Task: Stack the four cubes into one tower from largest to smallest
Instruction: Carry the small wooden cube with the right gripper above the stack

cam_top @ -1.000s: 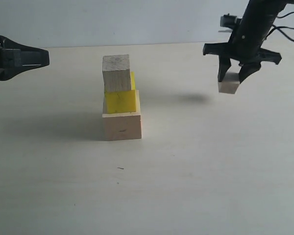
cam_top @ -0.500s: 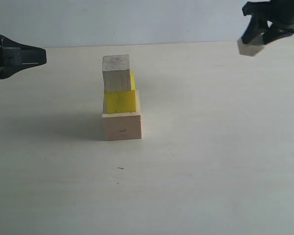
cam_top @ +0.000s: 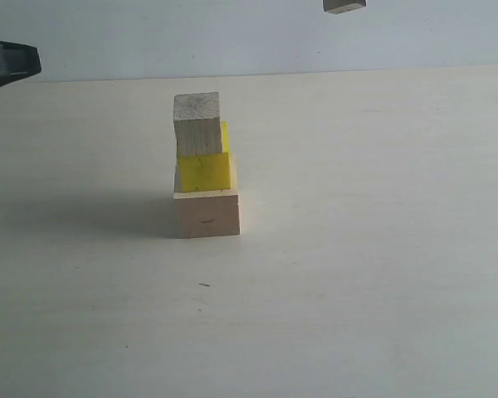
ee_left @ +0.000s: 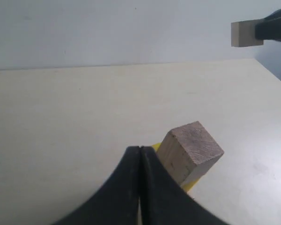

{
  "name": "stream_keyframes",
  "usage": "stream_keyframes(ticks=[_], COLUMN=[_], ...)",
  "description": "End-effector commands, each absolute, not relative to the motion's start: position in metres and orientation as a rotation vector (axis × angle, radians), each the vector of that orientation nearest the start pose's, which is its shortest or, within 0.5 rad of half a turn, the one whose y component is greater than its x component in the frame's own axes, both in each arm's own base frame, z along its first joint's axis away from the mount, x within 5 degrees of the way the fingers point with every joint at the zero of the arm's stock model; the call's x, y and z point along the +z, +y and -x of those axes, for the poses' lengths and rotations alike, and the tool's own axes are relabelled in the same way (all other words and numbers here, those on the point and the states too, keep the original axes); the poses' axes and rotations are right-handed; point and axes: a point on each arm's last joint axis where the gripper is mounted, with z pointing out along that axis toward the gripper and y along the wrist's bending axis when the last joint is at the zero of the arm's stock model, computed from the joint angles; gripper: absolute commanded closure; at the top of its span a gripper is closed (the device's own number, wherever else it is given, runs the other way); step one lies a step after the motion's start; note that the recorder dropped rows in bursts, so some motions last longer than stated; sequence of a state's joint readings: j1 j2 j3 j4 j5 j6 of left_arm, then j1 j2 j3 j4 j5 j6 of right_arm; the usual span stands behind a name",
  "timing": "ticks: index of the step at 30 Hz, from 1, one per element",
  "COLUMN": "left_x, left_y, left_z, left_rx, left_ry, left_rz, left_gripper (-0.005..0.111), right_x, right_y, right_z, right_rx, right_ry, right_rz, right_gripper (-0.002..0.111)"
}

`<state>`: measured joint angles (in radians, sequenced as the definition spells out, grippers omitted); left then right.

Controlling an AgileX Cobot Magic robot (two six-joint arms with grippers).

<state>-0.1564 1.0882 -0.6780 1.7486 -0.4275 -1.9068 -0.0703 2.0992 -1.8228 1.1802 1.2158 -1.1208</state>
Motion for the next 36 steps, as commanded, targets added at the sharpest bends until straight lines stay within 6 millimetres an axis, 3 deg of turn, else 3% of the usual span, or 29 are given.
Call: stream_keyframes(ticks=[1, 9, 16, 22, 25, 28, 36], left_x=[0.301, 0.271, 0.271, 0.271, 0.271, 0.272, 0.279], left_y=[-0.069, -0.064, -0.062, -0.062, -0.063, -0.063, -0.062], left_z=[-0.212, -0.204, -0.204, -0.204, -0.204, -0.203, -0.198], left_rx=[-0.609, -0.579, -0.553, -0.551, -0.559, -0.561, -0.562], left_ry=[1.959, 2.051, 2.045, 2.044, 2.045, 2.041, 2.01], left_rz=[-0.246, -0.189, -0.171, -0.174, -0.181, -0.187, -0.193], left_gripper=[0.107, 0.107, 0.107, 0.107, 0.107, 0.107, 0.107], right_x=[0.283, 0.28, 0.305, 0.298, 0.287, 0.278, 0.281], right_y=[0.049, 0.056, 0.065, 0.1, 0.121, 0.129, 0.132], right_z=[-0.449, -0.411, -0.348, -0.313, -0.302, -0.303, -0.306], right_rx=[1.06, 1.107, 1.035, 0.998, 0.989, 0.904, 0.995], right_ry=[1.994, 1.875, 1.664, 1.547, 1.502, 1.557, 1.658], right_rz=[0.77, 0.791, 0.872, 1.102, 1.272, 1.332, 1.176], right_gripper=[0.108, 0.108, 0.108, 0.108, 0.108, 0.108, 0.108])
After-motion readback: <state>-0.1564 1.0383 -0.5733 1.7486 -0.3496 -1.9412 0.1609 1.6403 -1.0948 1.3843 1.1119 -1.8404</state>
